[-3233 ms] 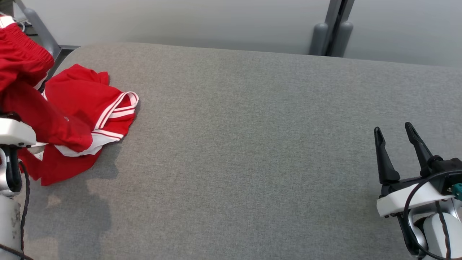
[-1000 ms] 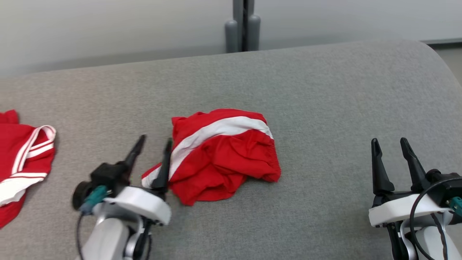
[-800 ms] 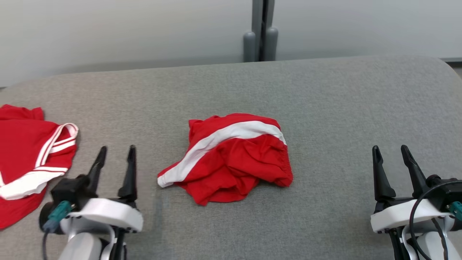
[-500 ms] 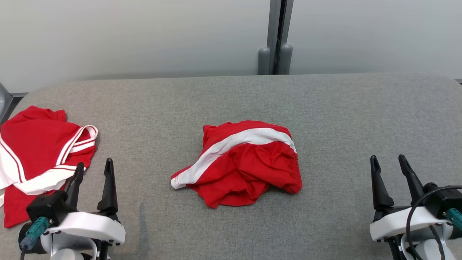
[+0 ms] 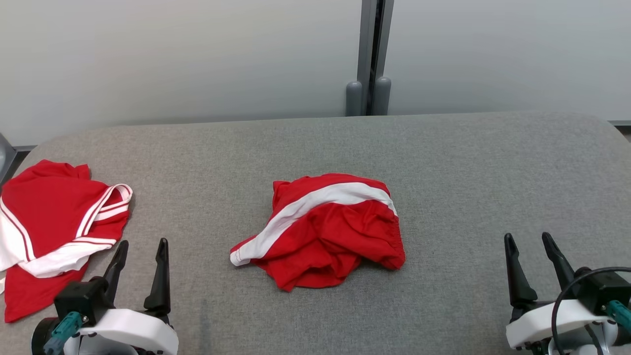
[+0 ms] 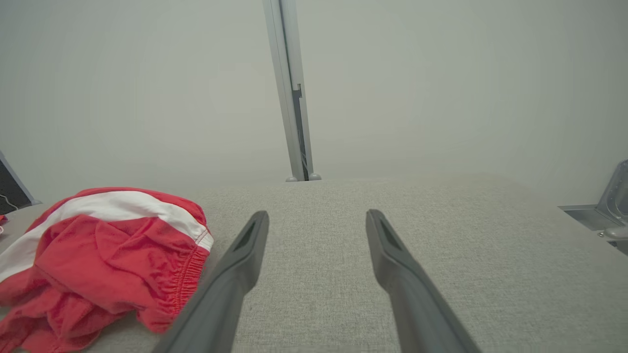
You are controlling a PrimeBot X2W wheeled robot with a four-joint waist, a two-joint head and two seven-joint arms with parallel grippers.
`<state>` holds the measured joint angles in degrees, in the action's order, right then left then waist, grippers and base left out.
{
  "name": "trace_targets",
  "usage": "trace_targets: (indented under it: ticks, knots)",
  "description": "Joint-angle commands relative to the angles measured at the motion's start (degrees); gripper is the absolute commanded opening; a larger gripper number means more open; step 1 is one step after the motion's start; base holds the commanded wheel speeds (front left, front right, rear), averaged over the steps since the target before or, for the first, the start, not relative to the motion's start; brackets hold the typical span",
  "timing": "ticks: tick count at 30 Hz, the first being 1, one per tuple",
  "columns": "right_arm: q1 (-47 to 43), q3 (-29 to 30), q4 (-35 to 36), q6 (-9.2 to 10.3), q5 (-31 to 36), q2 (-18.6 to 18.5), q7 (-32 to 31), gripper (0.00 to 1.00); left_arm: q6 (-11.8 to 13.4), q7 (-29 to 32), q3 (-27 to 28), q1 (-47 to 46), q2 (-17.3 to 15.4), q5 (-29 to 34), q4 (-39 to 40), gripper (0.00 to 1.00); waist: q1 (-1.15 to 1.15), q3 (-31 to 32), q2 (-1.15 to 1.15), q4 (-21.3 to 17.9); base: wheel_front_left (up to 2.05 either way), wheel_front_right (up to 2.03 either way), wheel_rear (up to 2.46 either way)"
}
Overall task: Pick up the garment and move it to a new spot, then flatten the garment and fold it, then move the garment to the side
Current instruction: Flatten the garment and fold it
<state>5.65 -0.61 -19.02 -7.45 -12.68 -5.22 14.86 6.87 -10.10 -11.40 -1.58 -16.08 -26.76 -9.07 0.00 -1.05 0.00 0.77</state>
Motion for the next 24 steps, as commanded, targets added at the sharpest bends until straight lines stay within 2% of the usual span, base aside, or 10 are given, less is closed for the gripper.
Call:
trace_targets:
  ticks: [1,24]
  knots:
    - [-0.7,-0.1,0.1,-0.07,-0.4,-0.2,-0.2,1.00,0.4,0.2,-0.1,0.6,-0.5,0.4,0.3,1.00,0.00,0.4,0.00,-0.2,0.00,0.00,0.00]
    - [-1.9,0.1,1.0,-0.07,-0.4,0.2,-1.1,1.00,2.1,1.9,-0.5,2.5,-1.3,-0.5,1.6,1.00,0.00,1.2,0.00,-0.8,0.00,0.00,0.00]
